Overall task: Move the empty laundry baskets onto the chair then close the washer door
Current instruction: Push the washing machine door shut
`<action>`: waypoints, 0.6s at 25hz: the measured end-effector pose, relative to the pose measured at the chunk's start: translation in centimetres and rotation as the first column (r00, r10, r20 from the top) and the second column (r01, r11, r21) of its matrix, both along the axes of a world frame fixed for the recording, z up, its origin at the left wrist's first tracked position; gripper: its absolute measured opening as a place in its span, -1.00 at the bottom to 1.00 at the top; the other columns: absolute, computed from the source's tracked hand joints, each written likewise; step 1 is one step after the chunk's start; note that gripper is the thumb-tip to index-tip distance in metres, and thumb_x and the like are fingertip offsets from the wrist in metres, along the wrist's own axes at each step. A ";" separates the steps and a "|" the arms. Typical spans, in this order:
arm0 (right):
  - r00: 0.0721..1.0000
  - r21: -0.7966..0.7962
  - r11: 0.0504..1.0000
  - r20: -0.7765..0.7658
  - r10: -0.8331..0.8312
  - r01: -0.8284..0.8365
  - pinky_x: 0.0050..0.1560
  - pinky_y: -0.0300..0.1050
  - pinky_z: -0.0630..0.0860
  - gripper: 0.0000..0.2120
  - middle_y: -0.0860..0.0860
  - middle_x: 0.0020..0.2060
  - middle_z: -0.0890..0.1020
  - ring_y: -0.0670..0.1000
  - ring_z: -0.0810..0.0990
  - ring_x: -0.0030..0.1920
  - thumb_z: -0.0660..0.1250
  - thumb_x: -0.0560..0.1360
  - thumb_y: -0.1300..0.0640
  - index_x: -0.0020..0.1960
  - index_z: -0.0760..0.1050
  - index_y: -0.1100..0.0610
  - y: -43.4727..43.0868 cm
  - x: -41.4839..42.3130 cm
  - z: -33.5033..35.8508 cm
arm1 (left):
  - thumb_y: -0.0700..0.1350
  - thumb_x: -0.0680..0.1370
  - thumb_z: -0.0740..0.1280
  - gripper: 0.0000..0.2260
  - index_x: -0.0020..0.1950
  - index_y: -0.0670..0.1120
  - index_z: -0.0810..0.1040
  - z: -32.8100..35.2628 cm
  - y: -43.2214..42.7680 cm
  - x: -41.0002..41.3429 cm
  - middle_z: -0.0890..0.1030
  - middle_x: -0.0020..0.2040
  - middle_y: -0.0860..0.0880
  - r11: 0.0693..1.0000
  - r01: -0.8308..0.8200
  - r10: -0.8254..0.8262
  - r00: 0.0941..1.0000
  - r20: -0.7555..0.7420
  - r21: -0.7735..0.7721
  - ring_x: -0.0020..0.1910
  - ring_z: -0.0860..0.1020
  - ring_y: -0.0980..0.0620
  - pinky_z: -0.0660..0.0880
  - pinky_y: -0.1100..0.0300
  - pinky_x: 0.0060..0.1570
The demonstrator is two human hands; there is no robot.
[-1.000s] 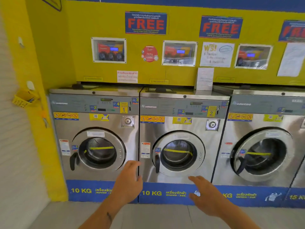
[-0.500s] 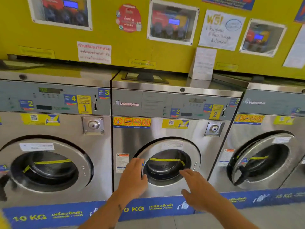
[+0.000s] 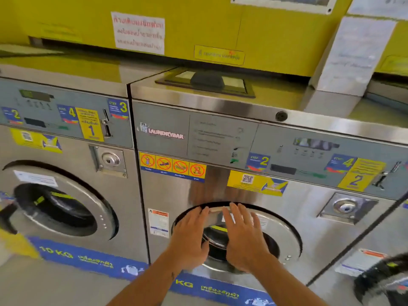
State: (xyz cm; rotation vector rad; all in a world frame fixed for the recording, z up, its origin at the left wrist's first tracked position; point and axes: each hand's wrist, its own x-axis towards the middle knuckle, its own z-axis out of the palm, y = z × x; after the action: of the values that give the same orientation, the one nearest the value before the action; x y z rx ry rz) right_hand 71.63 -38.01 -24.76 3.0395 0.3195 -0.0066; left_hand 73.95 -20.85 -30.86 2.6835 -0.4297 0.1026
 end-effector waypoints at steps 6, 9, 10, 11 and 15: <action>0.994 0.002 0.995 0.052 0.097 -0.097 0.28 0.29 0.39 0.01 0.17 0.40 0.44 0.25 0.41 0.38 0.57 0.02 -0.03 0.44 0.37 0.14 -1.8 0.8 -2.4 | 0.07 0.44 0.30 -0.11 0.55 0.12 -0.27 -1.8 -1.7 -1.6 -0.12 0.61 0.06 0.992 -0.110 0.109 0.994 -0.014 -0.056 0.58 -0.10 -0.01 0.08 -0.01 0.54; 0.995 0.027 0.996 0.062 0.083 -0.085 0.34 0.28 0.34 0.03 0.16 0.42 0.41 0.24 0.37 0.41 0.57 0.04 -0.06 0.46 0.33 0.13 -1.5 0.1 -2.2 | 0.07 0.42 0.32 -0.07 0.55 0.12 -0.29 -1.8 -1.7 -2.2 -0.09 0.60 0.05 0.994 -0.103 0.104 0.994 0.014 -0.029 0.58 -0.05 -0.02 0.14 0.01 0.53; 0.995 0.030 0.996 0.058 0.078 -0.080 0.36 0.27 0.31 0.02 0.16 0.44 0.39 0.24 0.35 0.43 0.57 0.07 -0.06 0.47 0.31 0.12 -1.3 -0.3 -1.8 | 0.07 0.42 0.33 -0.07 0.56 0.12 -0.28 -1.8 -1.5 -2.6 -0.06 0.60 0.05 0.995 -0.096 0.097 0.995 0.016 -0.031 0.57 -0.02 -0.02 0.14 0.02 0.53; 0.995 0.035 0.997 0.064 0.073 -0.075 0.40 0.26 0.26 0.01 0.15 0.47 0.34 0.23 0.29 0.47 0.56 0.12 -0.05 0.50 0.26 0.11 -1.2 -0.7 -1.5 | 0.08 0.41 0.33 -0.07 0.56 0.11 -0.27 -1.8 -1.3 -2.9 -0.05 0.59 0.05 0.996 -0.086 0.086 0.996 0.012 -0.033 0.57 0.00 -0.03 0.15 0.03 0.52; 0.999 0.163 0.986 0.029 -0.037 0.032 0.50 0.23 0.00 -0.06 0.04 0.59 -0.03 0.14 -0.13 0.57 0.42 0.36 0.10 0.58 -0.05 0.03 0.3 -4.1 -1.0 | 0.07 0.45 0.27 -0.16 0.57 0.09 -0.20 -1.0 0.0 -6.2 0.01 0.58 0.04 1.000 -0.001 0.001 1.000 -0.003 -0.025 0.55 0.04 -0.05 0.20 0.01 0.50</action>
State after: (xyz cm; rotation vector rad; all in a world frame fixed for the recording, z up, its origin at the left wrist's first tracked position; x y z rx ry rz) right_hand 67.57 -37.71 -25.73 3.2024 0.2777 0.0698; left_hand 67.78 -20.88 -31.91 2.6593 -0.4230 0.1034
